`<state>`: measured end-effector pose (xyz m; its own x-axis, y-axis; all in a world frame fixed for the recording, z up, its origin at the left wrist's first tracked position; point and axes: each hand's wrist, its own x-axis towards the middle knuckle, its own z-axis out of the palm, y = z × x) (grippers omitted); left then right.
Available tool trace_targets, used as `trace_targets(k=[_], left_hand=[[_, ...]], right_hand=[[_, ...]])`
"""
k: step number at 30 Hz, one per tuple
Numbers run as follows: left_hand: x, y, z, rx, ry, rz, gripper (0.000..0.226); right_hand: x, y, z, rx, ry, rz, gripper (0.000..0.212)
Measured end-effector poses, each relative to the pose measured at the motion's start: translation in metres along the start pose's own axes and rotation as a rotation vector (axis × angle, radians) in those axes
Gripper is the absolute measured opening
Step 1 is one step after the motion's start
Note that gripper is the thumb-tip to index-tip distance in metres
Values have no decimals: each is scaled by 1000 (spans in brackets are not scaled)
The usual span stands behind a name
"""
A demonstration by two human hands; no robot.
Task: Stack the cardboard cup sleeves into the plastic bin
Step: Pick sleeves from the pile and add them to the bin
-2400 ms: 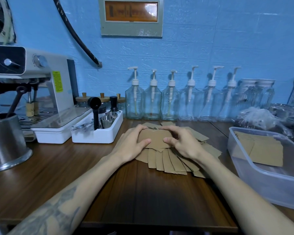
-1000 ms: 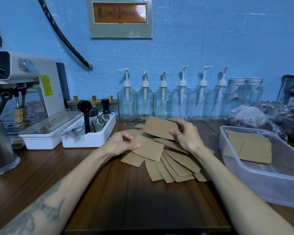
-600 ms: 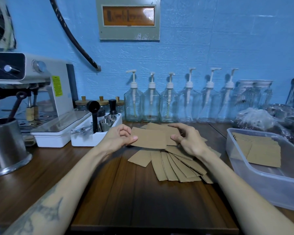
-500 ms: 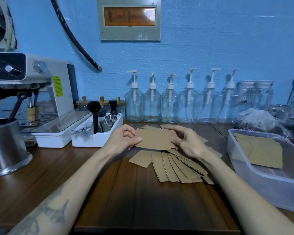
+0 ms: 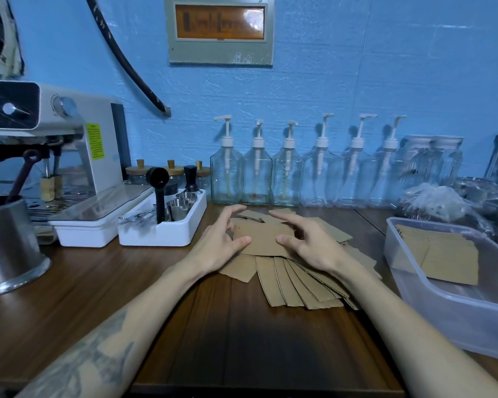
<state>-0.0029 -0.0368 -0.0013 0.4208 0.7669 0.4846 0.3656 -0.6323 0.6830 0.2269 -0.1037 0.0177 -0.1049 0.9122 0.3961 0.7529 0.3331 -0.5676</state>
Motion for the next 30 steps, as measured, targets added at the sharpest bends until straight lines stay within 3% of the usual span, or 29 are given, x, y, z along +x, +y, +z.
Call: trace_targets(k=[4, 12, 15, 19, 23, 27, 30], left_hand=[[0, -2, 0, 176, -14, 40, 48], [0, -3, -2, 154, -37, 26, 52], [6, -6, -15, -18, 33, -46, 45], [9, -15, -27, 115, 129, -104, 29], [6, -25, -22, 394, -31, -144, 53], [11, -25, -14, 481, -106, -212, 73], [15, -26, -10, 499, -125, -264, 74]], right_hand=[[1, 1, 0, -14, -13, -3, 51], [3, -1, 0, 45, 43, 23, 45], [4, 2, -2, 84, 75, 58, 41], [5, 8, -7, 58, 154, 73, 40], [4, 11, -9, 26, 190, 101, 42], [5, 11, -9, 34, 204, 115, 42], [5, 13, -9, 37, 219, 106, 42]])
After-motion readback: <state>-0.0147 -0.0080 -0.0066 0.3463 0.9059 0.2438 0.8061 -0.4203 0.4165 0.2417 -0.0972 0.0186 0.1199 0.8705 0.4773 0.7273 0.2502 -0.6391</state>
